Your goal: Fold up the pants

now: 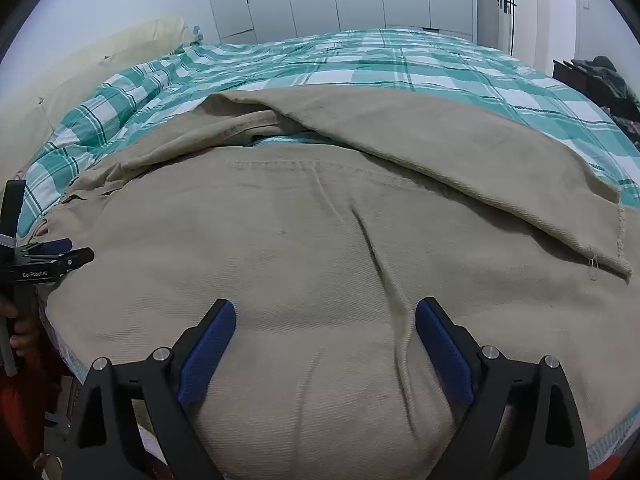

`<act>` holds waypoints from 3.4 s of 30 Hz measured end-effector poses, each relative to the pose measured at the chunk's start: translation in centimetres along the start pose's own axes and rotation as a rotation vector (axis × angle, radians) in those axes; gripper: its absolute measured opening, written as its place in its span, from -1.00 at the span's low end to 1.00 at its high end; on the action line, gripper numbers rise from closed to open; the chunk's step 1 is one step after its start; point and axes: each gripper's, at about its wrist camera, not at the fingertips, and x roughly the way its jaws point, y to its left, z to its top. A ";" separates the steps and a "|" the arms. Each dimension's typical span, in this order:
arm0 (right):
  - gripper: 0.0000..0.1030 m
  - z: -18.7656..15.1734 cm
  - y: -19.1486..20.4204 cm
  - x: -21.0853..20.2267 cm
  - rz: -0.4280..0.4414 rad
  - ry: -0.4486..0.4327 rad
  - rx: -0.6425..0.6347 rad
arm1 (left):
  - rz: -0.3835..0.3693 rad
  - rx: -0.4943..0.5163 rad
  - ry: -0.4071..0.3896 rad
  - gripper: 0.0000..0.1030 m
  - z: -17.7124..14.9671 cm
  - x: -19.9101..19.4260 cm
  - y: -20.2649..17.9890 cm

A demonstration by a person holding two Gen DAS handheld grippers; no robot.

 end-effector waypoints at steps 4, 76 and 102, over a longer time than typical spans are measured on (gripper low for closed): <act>0.78 0.1 0.0 0.0 0.001 -0.002 -0.002 | 0.003 0.002 0.008 0.99 0.1 0.0 -0.1; 0.02 4.5 -18.9 0.7 0.103 -0.036 1.219 | 0.021 0.008 0.023 0.99 0.4 0.6 -0.2; -0.89 10.3 -9.8 -27.1 0.321 -0.474 0.301 | -0.712 -0.593 0.074 0.98 13.8 0.4 3.8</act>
